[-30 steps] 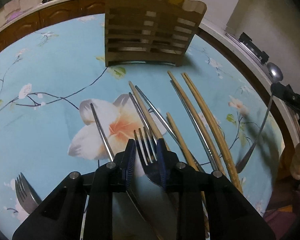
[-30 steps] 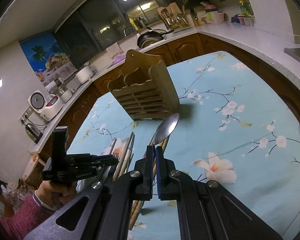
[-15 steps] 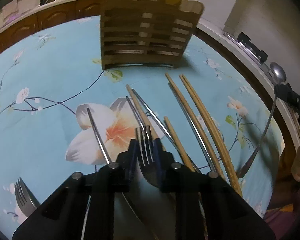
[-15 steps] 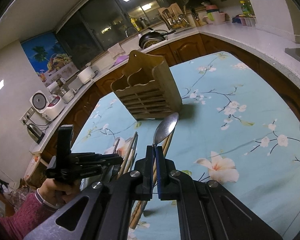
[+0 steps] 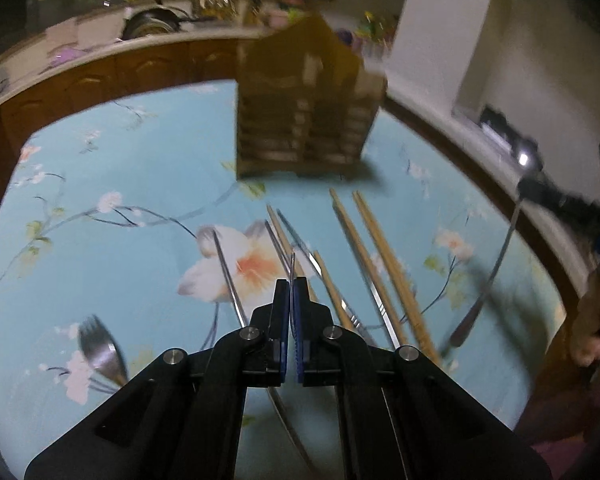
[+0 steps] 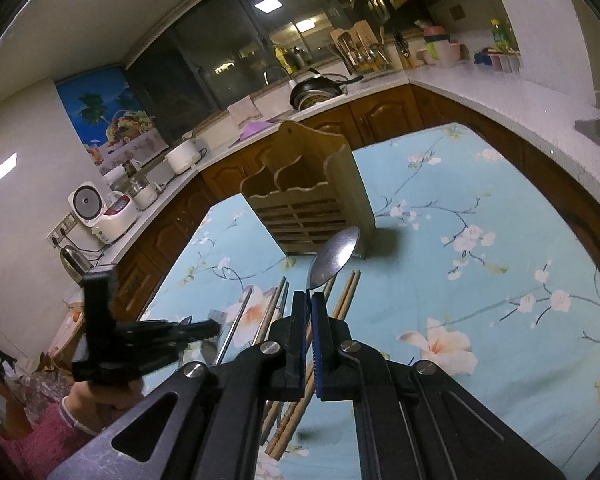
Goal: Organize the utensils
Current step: 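Lift the spoon with the right gripper while the left gripper carries the fork to the holder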
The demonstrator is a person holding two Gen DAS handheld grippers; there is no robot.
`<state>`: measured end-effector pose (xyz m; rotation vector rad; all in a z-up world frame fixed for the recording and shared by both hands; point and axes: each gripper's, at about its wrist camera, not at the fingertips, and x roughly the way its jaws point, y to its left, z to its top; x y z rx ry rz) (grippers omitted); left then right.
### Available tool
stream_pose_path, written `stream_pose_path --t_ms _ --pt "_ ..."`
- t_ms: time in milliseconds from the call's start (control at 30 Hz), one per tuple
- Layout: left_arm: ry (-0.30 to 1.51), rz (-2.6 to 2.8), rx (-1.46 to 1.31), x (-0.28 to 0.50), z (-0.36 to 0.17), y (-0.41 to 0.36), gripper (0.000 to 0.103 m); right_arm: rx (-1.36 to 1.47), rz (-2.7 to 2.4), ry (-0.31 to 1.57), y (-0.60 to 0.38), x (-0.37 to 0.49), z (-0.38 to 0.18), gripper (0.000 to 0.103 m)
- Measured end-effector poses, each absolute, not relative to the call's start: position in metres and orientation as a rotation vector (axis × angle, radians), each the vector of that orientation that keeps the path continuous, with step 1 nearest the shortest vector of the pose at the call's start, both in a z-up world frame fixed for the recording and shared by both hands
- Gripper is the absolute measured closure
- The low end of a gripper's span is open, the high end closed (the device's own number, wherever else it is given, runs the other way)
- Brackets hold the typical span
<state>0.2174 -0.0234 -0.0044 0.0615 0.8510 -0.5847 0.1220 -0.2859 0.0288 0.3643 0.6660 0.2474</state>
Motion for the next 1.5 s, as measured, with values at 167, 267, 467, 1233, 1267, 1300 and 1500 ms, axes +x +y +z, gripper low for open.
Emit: stream_pose_path --t_ms 167,267,467,1233,1267,1300,1500 --pt "0.754 -0.543 -0.007 0.212 0.031 -0.012 0.102 0.342 0.243 0.643 -0.284 0.126 0.037 0.101" --pt "0.699 -0.517 -0.007 0.212 0.047 -0.013 0.102 0.319 0.238 0.619 -0.282 0.130 0.045 0.101" --pt "0.640 -0.488 -0.002 0.217 0.068 -0.016 0.102 0.287 0.229 0.567 -0.282 0.140 0.060 0.101" --pt "0.401 -0.313 -0.046 0.307 0.159 -0.033 0.102 0.219 0.139 0.343 -0.288 0.229 0.121 0.101" --pt "0.393 -0.300 -0.041 0.314 0.161 -0.036 0.102 0.210 0.130 0.335 -0.287 0.236 0.122 0.101" --pt "0.386 -0.283 -0.030 0.324 0.161 -0.040 0.102 0.199 0.123 0.327 -0.285 0.242 0.122 0.101" --pt "0.404 -0.230 0.016 0.360 0.137 -0.055 0.102 0.141 0.092 0.346 -0.274 0.279 0.101 0.101"
